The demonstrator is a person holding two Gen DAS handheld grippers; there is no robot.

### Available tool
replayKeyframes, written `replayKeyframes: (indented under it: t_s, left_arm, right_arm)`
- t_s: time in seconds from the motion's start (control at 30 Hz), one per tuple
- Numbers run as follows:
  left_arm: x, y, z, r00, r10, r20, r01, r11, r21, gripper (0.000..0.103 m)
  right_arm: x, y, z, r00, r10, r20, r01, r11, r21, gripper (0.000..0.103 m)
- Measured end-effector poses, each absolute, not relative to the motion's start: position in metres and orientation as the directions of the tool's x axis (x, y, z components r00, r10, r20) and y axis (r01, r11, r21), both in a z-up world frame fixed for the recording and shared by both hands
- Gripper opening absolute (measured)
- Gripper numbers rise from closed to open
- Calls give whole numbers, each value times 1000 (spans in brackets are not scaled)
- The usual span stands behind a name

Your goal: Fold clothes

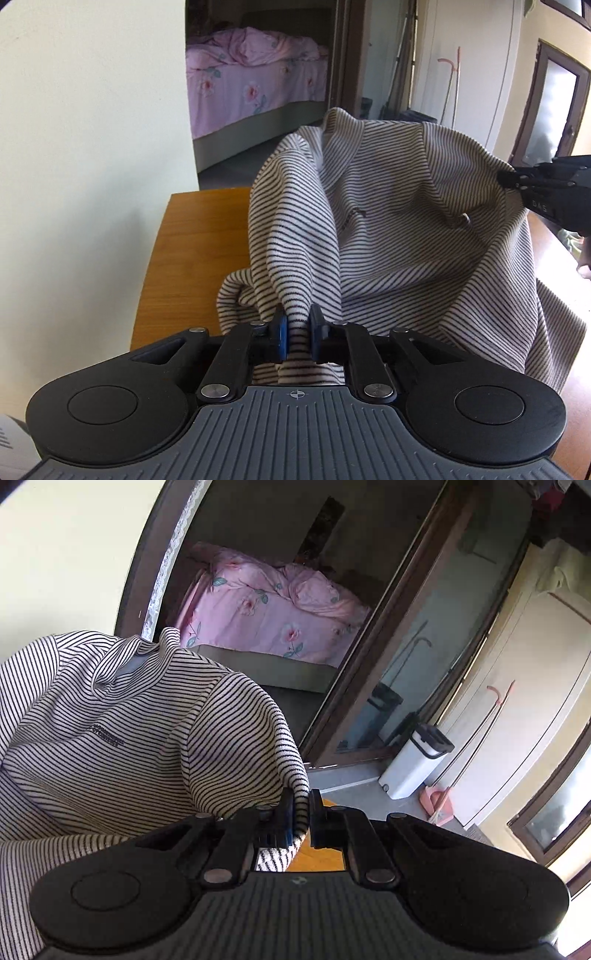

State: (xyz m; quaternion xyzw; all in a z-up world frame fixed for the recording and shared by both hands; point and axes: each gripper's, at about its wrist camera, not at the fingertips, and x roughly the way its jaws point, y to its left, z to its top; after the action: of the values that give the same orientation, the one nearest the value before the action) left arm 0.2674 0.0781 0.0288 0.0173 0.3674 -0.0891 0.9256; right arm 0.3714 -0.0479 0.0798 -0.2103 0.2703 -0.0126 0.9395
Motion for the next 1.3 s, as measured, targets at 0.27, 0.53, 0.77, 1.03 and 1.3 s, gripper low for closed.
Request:
replayKeyframes:
  t_s: [0.27, 0.53, 0.77, 1.03, 1.3]
  left_arm:
    - [271, 134, 78, 812, 46, -582, -33, 999, 32, 11]
    - [269, 122, 104, 870, 23, -493, -42, 999, -26, 52]
    - [228, 60, 86, 885, -261, -385, 255, 965, -67, 95]
    - [218, -13, 19, 780, -441, -443, 475, 879, -39, 96]
    - [201, -42, -1, 681, -500, -535, 613, 789, 41, 97]
  right_arm:
    - [363, -89, 82, 853, -170, -493, -46, 917, -396, 7]
    - [366, -109, 104, 876, -153, -457, 12, 955, -297, 17]
    - [297, -84, 99, 796, 226, -561, -354, 926, -129, 55]
    - [280, -52, 48, 745, 137, -653, -409, 867, -285, 29]
    - [325, -145, 134, 884, -184, -430, 32, 941, -336, 7]
